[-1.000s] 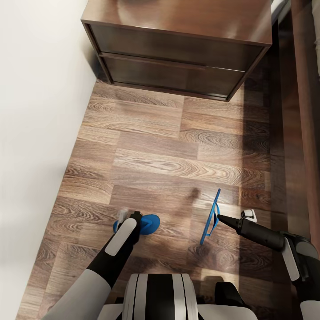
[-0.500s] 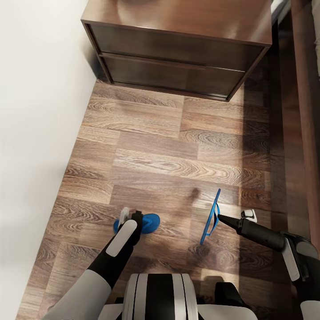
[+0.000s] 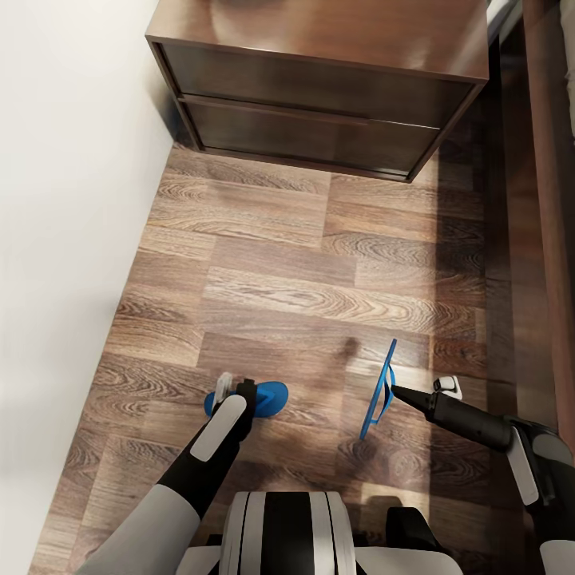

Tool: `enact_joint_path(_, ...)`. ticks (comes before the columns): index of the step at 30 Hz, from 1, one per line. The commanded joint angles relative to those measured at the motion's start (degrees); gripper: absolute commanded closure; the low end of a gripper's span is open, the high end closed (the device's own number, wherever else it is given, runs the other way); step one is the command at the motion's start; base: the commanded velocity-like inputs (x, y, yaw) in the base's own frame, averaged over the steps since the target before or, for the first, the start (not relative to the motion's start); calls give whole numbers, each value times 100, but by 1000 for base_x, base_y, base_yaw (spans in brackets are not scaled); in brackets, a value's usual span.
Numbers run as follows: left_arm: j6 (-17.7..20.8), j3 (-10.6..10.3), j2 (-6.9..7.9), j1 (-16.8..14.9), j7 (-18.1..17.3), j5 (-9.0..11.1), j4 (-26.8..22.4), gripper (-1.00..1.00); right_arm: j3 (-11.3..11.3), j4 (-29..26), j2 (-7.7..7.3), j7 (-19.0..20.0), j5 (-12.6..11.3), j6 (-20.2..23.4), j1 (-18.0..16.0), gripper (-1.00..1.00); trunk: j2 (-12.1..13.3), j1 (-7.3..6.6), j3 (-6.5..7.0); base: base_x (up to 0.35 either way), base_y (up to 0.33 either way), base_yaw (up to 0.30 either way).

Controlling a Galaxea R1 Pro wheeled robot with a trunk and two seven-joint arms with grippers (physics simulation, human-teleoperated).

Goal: In the bedroom, move the book from the bed onto either nightstand, and place the two sandals side by side next to the bed.

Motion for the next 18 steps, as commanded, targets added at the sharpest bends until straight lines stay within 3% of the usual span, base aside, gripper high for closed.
enact_joint_path(1,-30,-2,0,-1,19,34,174,100,-1,1,-1,6,-15,39,-1,100,-1,0,-3,0,0,0)
enact_joint_path(7,-37,-22,0,-1,35,12,142,100,-1,-5,-1,5,-16,42,-1,100,-1,0,-3,0,0,0)
enact_joint_path(9,-37,-74,0,-1,63,-102,63,100,-1,-2,-2,0,-15,40,-1,100,-1,0,-3,0,0,0)
enact_joint_path(10,-37,-111,0,-1,221,-287,-268,100,-1,0,-4,-1,-12,38,-1,100,-1,0,-3,0,0,0)
enact_joint_path(12,-27,-178,0,-1,964,-580,-992,100,-8,-1,-2,-2,-10,39,-1,100,-1,0,-3,0,0,0)
enact_joint_path(14,-22,-553,0,-1,1378,-715,-1513,100,-9,-1,-2,-2,-11,39,-1,100,-1,0,-3,0,0,0)
enact_joint_path(17,-19,-1081,0,-1,1565,-791,-1965,100,-10,-3,-3,-2,-12,39,-1,100,-1,0,-3,0,0,0)
enact_joint_path(18,-19,-1163,0,-1,1591,-801,-2049,100,-10,-1,-8,-2,-12,40,-1,100,-1,0,-3,0,0,0)
